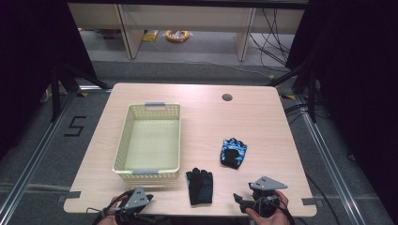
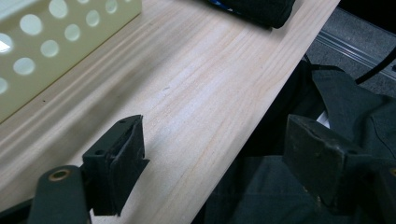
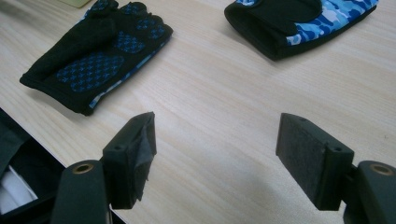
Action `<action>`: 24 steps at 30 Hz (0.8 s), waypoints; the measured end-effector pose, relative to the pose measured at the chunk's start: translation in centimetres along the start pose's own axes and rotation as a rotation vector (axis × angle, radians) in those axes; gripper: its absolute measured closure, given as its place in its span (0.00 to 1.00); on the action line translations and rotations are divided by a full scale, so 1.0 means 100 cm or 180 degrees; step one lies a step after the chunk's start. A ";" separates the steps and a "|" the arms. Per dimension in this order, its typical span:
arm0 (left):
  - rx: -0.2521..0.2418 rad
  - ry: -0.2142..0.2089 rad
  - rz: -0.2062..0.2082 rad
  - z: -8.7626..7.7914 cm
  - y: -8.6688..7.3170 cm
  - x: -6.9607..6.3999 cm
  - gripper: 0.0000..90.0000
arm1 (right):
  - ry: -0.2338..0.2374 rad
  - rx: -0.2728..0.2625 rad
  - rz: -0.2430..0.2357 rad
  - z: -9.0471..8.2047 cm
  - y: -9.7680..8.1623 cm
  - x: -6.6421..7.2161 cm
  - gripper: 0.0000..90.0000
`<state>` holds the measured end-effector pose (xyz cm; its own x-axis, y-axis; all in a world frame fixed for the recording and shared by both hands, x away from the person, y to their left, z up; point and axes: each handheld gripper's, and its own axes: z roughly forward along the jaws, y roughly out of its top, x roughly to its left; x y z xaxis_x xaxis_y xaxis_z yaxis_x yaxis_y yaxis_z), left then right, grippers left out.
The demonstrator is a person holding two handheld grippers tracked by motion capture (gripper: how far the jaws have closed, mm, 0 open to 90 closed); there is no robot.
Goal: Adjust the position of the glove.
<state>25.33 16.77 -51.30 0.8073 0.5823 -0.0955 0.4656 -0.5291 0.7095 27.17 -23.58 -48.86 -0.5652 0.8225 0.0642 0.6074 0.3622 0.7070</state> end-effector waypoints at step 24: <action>-0.0012 -0.0023 -0.0050 0.000 0.000 0.000 0.23 | 0.0196 -0.0058 0.0087 0.011 0.011 0.017 0.45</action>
<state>25.39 16.75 -51.30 0.8026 0.5860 -0.1116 0.4767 -0.5176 0.7105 27.50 -21.24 -48.76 -0.5822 0.8031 0.1265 0.6131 0.3316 0.7170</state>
